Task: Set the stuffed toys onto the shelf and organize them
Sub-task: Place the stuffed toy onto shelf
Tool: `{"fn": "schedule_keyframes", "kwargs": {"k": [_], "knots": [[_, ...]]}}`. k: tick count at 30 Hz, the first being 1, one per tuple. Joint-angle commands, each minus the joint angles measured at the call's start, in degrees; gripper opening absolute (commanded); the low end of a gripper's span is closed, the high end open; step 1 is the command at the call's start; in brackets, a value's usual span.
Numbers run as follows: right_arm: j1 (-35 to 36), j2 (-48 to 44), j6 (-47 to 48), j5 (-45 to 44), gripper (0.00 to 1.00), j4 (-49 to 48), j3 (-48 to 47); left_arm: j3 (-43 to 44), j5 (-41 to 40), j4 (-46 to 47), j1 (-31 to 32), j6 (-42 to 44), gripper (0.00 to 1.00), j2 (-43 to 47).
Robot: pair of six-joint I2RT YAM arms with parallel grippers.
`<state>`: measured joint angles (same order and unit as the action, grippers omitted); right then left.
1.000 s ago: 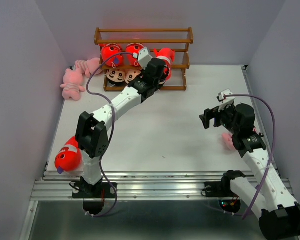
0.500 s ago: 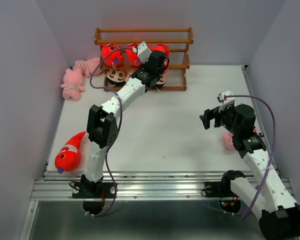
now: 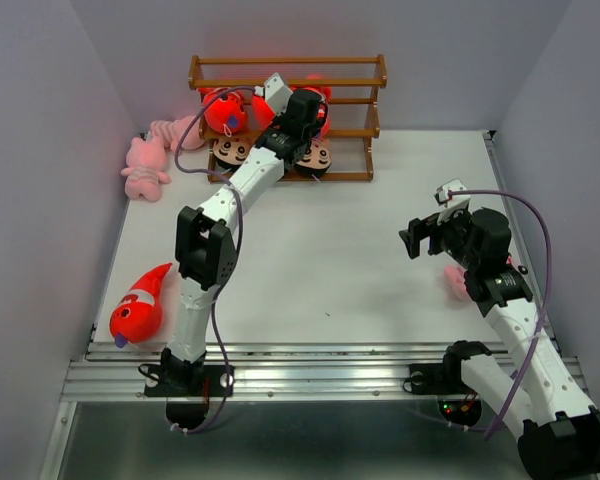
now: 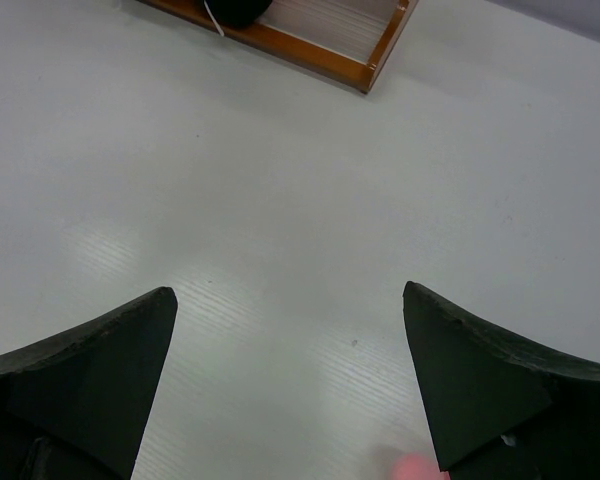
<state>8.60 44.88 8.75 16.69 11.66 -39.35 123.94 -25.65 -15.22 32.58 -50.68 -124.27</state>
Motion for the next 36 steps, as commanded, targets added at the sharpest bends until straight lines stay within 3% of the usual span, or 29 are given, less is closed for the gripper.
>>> {"fn": "schedule_keyframes", "kwargs": {"k": [1, 17, 36], "knots": [[-0.34, -0.32, 0.39, -0.69, 1.00, -3.40, 0.24, 4.90, -0.02, 2.65, -0.41, -1.18, 0.00, -0.62], [-0.87, -0.41, 0.65, -1.22, 1.00, -3.75, 0.51, 8.33, 0.25, 6.26, -1.73, -4.17, 0.00, -4.75], [-1.39, -0.59, 0.83, -1.66, 1.00, -3.93, 0.68, 8.51, 0.78, 4.24, -3.84, -3.29, 0.00, -6.25]]}}
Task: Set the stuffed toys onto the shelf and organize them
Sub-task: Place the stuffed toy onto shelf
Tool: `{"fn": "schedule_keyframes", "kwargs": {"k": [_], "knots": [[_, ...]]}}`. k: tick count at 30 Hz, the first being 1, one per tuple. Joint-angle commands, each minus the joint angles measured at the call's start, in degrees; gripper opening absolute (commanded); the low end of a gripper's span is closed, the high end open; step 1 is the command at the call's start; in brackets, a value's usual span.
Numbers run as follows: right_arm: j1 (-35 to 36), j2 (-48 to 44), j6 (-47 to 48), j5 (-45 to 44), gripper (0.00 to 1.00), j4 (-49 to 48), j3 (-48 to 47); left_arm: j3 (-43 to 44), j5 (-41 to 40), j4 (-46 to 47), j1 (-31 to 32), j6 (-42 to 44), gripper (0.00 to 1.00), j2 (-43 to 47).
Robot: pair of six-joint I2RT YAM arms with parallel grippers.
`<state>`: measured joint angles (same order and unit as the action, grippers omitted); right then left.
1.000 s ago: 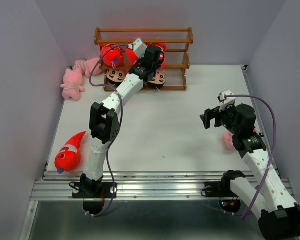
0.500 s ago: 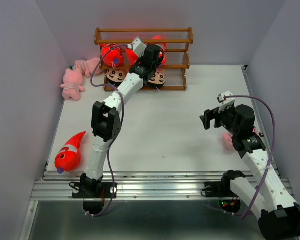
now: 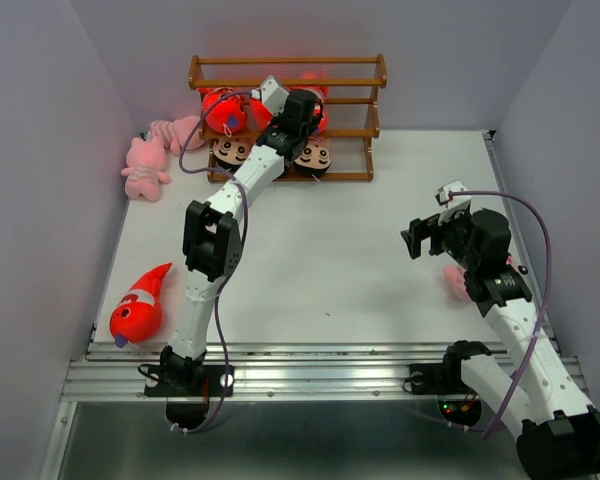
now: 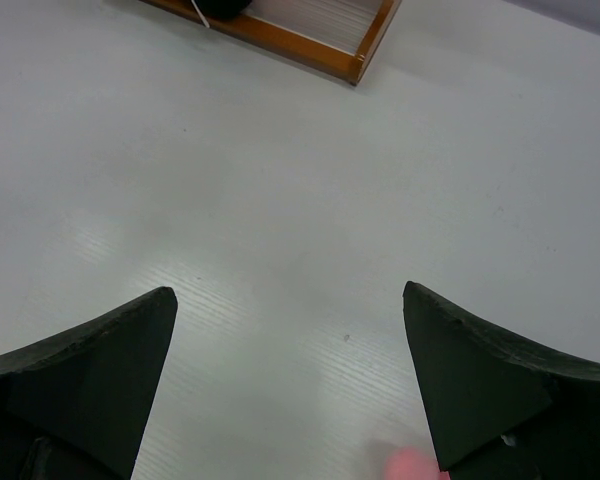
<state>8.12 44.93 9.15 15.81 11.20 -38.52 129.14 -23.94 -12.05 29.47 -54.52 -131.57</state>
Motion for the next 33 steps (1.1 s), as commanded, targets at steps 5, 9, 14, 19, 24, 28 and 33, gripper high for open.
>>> {"fn": "schedule_keyframes", "kwargs": {"k": [5, 9, 14, 19, 24, 28, 33], "knots": [[-0.91, -0.63, 0.43, -0.78, 1.00, -3.56, -0.15, 2.52, -1.19, 0.80, -1.44, 0.82, 0.00, 1.75], [-0.91, -0.72, 0.43, -0.78, 1.00, -3.56, -0.15, 2.26, -1.98, 0.01, -1.70, 0.82, 0.00, 2.10], [-0.91, -0.72, 0.35, -0.78, 1.00, -3.56, -0.15, 1.73, -2.51, -0.34, -2.05, 0.82, 0.00, 2.54], [-0.91, -0.72, 0.35, -0.78, 1.00, -3.64, -0.06, 1.73, -2.25, -0.34, -2.05, 1.35, 0.00, 2.46], [-0.91, -0.72, 0.35, -0.78, 1.00, -3.64, -0.06, 1.55, -1.81, -0.43, -2.05, 2.93, 0.01, 2.63], [-0.91, -0.80, 0.35, -0.78, 1.00, -3.64, -0.06, 1.20, -1.19, -0.34, -2.05, 3.63, 0.10, 3.16], [-0.91, -0.80, 0.43, -0.78, 1.00, -3.64, -0.06, 0.32, -1.02, -0.07, -2.05, 4.42, 0.25, 4.21]]}}
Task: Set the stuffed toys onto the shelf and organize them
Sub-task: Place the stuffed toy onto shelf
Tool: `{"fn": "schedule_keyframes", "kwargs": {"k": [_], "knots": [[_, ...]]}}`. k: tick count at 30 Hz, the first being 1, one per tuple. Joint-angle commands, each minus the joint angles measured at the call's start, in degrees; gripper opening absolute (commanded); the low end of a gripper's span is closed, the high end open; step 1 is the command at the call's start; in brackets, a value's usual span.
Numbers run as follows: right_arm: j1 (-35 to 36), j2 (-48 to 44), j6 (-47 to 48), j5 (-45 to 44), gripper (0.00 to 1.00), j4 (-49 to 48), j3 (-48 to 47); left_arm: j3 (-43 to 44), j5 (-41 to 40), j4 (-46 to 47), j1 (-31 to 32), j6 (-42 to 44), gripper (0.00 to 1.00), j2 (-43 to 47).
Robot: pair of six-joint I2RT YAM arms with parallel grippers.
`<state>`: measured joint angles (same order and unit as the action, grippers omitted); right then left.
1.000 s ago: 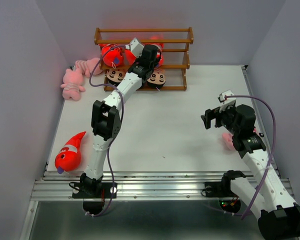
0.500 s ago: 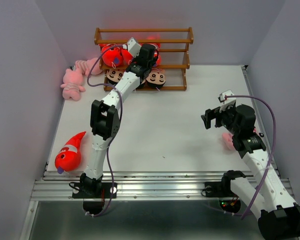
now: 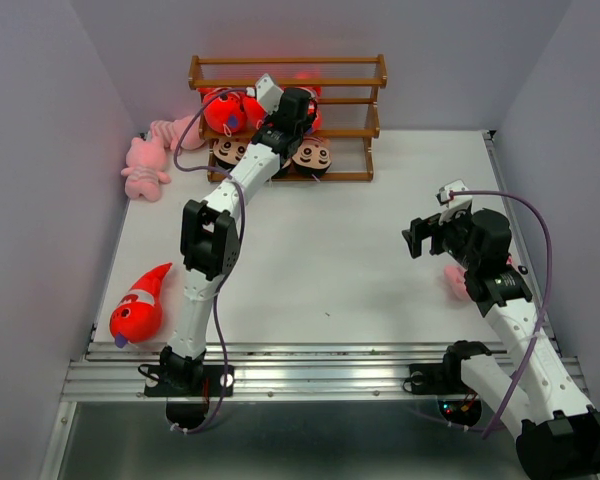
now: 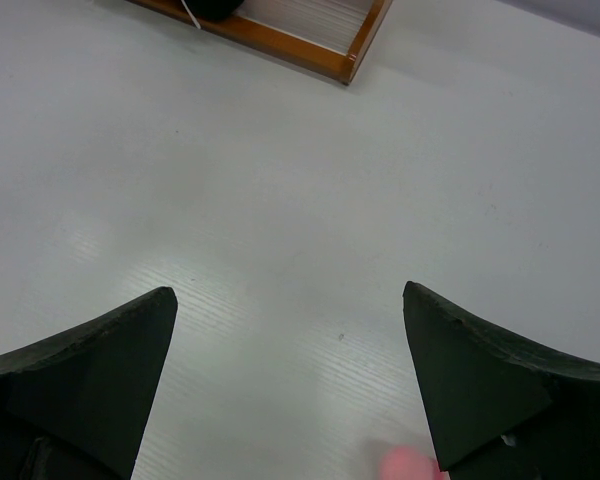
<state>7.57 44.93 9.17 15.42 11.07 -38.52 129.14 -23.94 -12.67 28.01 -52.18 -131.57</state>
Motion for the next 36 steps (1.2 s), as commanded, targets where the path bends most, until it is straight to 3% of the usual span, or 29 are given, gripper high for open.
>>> {"fn": "schedule_keyframes", "kwargs": {"k": [1, 8, 31, 35, 36], "knots": [[-0.37, -0.81, 0.41, -0.39, 1.00, -3.60, -0.06, 0.23, -1.02, 0.62, -0.50, 2.17, 0.26, 4.48], [-0.89, -0.89, 0.41, -0.48, 1.00, -3.60, 0.03, -0.64, -0.49, 0.89, -0.59, 1.91, 0.44, 5.53], [-0.89, -0.89, 0.50, -0.30, 1.00, -3.78, 0.20, -5.04, 0.74, 4.14, -0.50, 2.00, 0.46, 9.66], [-0.89, -0.89, 0.50, -0.39, 1.00, -3.78, 0.20, -4.95, 0.92, 4.23, -0.50, 2.09, 0.55, 9.58], [-0.89, -0.98, 0.50, -0.39, 1.00, -3.78, 0.20, -5.04, 1.09, 4.23, -0.59, 2.09, 0.61, 9.58]]}}
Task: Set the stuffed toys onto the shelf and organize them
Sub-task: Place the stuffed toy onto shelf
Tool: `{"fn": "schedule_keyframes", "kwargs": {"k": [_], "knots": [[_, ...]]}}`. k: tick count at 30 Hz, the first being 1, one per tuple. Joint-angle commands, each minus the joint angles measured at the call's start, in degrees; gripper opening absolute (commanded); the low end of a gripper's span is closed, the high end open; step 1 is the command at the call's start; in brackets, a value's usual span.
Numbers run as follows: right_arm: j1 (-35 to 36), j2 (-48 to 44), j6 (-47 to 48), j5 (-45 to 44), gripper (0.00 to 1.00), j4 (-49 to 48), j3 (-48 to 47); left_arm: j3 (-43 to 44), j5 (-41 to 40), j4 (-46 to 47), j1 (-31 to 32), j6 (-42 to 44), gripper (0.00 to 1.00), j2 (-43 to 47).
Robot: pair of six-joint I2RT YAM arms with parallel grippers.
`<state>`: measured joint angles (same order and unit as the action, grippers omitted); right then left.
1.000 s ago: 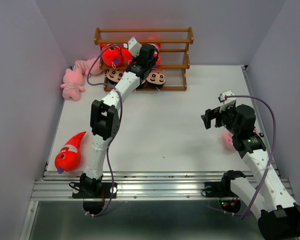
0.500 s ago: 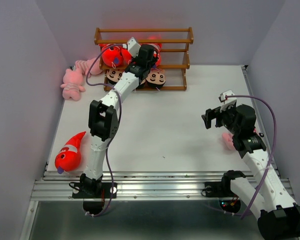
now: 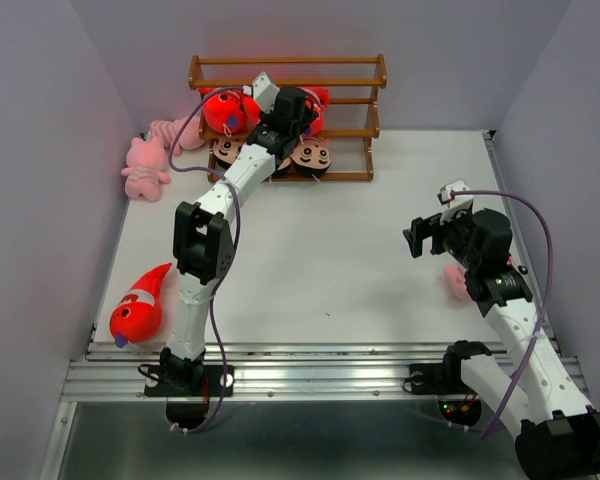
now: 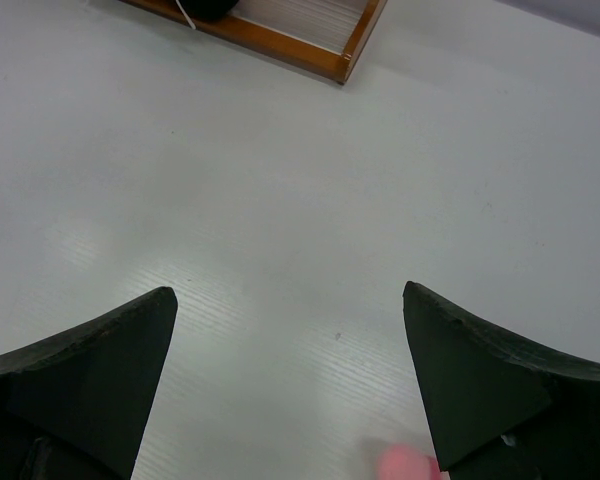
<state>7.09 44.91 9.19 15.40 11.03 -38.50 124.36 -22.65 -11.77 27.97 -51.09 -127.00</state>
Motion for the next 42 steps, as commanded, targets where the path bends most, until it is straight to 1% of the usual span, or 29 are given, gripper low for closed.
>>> {"fn": "schedule_keyframes", "kwargs": {"k": [1, 6, 18, 19, 21, 35, 42], "knots": [[-0.41, -0.96, 0.48, -0.37, 1.00, -3.73, 0.18, -0.25, -0.20, 3.42, -0.54, 0.99, 0.62, 4.92], [-0.41, -0.96, 0.57, -0.46, 1.00, -3.73, 0.18, -0.43, 0.24, 3.60, -0.46, 0.82, 0.65, 4.83], [-0.41, -1.14, 0.57, -0.54, 1.00, -3.73, 0.18, -0.87, 0.94, 4.03, -0.54, 0.82, 0.66, 5.36], [-0.41, -1.14, 0.57, -0.54, 1.00, -3.73, 0.18, -0.96, 1.12, 4.12, -0.54, 0.82, 0.78, 5.36], [-0.41, -1.05, 0.57, -0.54, 1.00, -3.73, 0.18, -1.39, 1.12, 4.30, -0.54, 0.99, 0.83, 5.71], [-0.94, -1.05, 0.65, -0.54, 1.00, -3.82, 0.27, -3.85, 2.09, 6.41, -0.54, 1.34, 0.83, 7.99], [-0.94, -1.14, 0.65, -0.63, 1.00, -3.82, 0.27, -8.59, 3.41, 8.34, -0.54, 2.13, 0.83, 10.80]]}}
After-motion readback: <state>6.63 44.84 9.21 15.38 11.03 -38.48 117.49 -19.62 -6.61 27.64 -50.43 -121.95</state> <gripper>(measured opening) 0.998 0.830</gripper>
